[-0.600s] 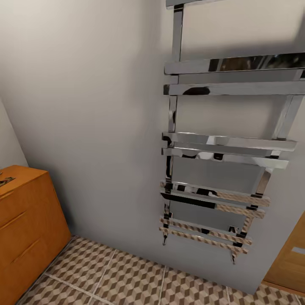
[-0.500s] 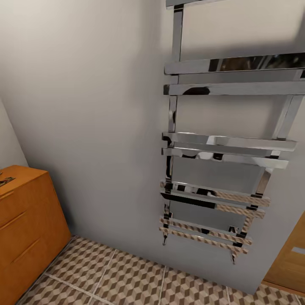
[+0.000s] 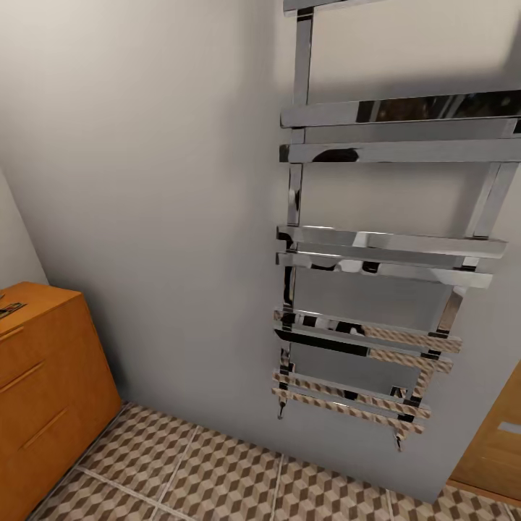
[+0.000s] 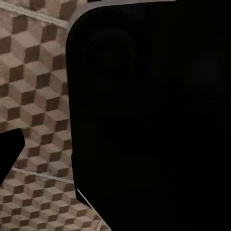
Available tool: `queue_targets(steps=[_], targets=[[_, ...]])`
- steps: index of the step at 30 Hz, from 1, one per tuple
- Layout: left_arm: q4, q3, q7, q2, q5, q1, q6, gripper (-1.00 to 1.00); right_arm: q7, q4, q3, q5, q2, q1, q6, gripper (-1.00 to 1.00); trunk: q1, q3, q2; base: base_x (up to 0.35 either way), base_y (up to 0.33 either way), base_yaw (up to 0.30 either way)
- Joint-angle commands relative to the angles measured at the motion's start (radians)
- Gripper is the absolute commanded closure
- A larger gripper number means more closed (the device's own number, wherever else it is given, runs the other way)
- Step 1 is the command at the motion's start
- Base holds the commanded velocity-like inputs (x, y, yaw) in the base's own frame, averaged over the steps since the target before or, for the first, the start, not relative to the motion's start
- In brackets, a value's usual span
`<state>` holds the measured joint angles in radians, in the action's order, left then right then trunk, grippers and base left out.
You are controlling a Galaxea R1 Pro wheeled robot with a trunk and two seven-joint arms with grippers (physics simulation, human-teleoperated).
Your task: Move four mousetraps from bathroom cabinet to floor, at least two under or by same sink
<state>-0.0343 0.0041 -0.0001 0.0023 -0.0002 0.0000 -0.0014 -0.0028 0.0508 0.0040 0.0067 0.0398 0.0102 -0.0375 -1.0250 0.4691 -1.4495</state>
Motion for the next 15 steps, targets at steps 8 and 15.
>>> queue_targets(steps=[8, 15], targets=[[-0.033, 0.002, 0.003, 0.033, -0.002, 0.0, -0.03, -1.0, -0.004, 0.043, 0.001, 0.001, -0.008, 0.001, -0.048, -1.0, 0.0, 0.001, 0.0, 0.0, 0.0, 0.0], [-0.072, 0.003, 0.004, 0.061, -0.003, 0.0, -0.07, -1.0, -0.006, 0.083, 0.0, 0.002, -0.013, 0.001, -0.088, -1.0, 0.0, 0.001, 0.0, 0.0, 0.0, 0.0]])
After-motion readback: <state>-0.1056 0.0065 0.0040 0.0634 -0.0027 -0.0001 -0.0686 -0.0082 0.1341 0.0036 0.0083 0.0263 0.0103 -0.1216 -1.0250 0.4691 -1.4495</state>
